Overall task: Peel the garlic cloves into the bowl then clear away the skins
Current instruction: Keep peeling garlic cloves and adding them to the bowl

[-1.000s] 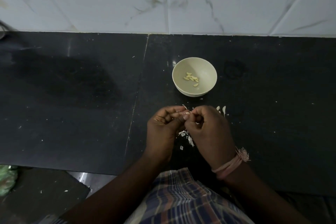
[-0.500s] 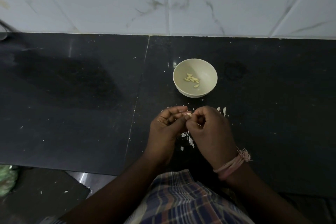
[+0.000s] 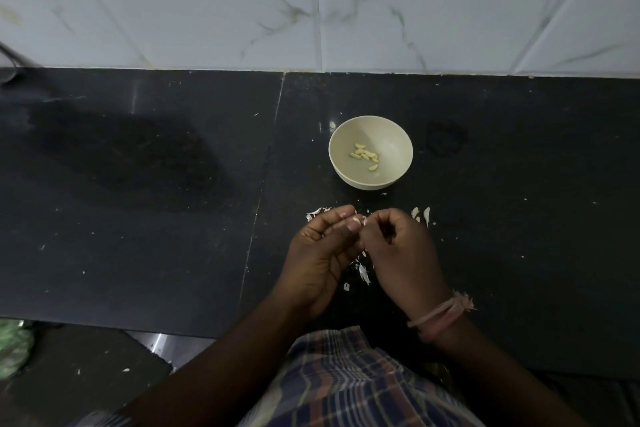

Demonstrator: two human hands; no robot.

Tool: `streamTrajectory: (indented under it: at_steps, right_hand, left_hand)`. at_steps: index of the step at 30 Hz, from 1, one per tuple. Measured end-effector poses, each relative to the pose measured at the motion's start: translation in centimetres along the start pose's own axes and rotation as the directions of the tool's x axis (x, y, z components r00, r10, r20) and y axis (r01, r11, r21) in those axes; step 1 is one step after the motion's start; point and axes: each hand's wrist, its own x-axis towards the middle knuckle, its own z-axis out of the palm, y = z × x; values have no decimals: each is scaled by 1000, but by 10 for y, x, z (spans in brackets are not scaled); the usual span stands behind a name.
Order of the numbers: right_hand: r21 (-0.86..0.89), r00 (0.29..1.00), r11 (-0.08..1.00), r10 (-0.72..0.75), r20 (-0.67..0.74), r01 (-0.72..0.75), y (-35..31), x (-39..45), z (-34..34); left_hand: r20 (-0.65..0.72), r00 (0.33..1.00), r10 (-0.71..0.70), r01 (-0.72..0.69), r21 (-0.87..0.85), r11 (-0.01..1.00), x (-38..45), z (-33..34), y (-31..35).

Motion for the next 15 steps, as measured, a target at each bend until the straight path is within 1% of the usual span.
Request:
streamTrajectory:
  at_steps: [5, 8, 10, 12, 15]
  right_hand:
    - [71, 997, 997, 25, -79, -20, 4, 4, 0]
    - [50, 989, 999, -7, -149, 15, 5, 5, -5]
    - [9, 981, 997, -75, -178, 78, 5, 5, -6]
    - [-70, 968, 987, -155, -196, 144, 6, 5, -5]
    - [-168, 955, 970, -211, -208, 178, 9, 9, -3]
  left_hand:
    - [-31, 999, -5, 4, -26, 1000, 1, 4, 1]
    - [-37, 999, -9, 8, -35, 999, 4, 4, 2]
    - [-48, 999, -3, 1, -45, 999, 6, 4, 2]
    - [-54, 999, 4, -7, -48, 999, 6, 4, 1]
    - [-54, 998, 29, -30, -13, 999, 5, 5, 2]
